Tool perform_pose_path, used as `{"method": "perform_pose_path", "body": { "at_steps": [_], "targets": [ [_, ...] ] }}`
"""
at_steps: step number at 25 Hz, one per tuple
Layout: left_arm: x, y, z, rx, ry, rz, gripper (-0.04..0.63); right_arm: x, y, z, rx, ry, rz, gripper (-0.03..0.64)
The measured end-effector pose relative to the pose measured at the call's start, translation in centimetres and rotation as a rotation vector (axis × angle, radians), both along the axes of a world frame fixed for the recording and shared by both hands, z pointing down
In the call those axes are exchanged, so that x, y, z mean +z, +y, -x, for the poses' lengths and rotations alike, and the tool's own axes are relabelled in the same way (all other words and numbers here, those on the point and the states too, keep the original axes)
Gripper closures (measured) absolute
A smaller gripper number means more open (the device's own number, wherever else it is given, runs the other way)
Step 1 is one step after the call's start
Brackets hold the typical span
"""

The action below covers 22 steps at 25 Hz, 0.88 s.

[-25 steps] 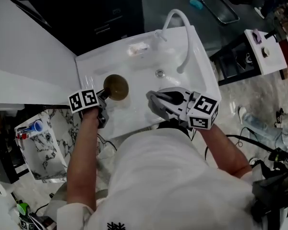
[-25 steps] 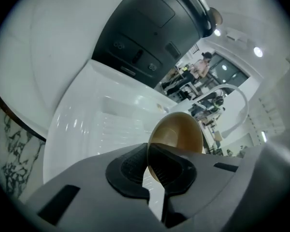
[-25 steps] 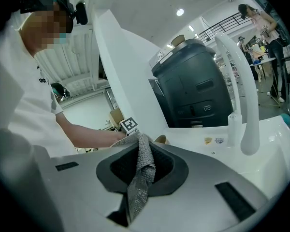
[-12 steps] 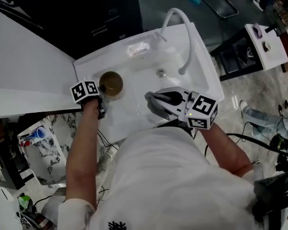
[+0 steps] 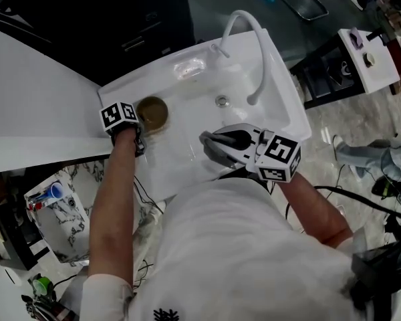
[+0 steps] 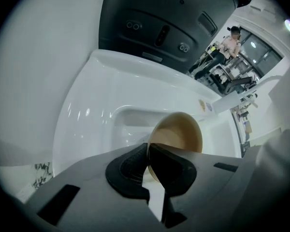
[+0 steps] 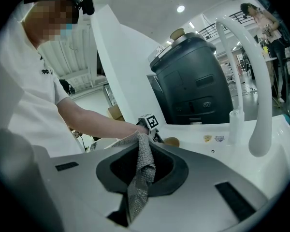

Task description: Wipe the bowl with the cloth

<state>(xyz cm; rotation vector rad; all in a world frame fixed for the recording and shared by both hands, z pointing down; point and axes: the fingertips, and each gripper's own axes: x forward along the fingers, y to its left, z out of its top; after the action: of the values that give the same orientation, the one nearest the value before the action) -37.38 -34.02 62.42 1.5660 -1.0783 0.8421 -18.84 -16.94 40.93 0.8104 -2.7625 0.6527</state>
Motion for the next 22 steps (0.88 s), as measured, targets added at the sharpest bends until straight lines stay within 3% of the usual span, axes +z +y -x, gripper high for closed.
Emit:
{"method": "perform_pose_path", "body": {
  "at_steps": [9,16,19,22],
  "targets": [
    [0.7,-0.7,0.1,0.056,-0.118,0.01,0.575,0.4,0.5,-0.4,0.014,0.006,0.005,0.584],
    [0.5,-1.2,0.0,0.116,-0.196,-0.049,0.575,0.2,1.0,-1.2,0.026,0.007,0.011,0.584],
    [0.2,-1.4,0.0,0.134,-0.234,-0.089,0.512,0.4,1.3,-1.6,0.03,0.017,0.01,0.584],
    [-0.6,-1.6,0.2,0.132,-0.25,-0.139,0.503,0.2,1.4,-1.9,0.034,0.019,0.007,0.584]
  ]
}}
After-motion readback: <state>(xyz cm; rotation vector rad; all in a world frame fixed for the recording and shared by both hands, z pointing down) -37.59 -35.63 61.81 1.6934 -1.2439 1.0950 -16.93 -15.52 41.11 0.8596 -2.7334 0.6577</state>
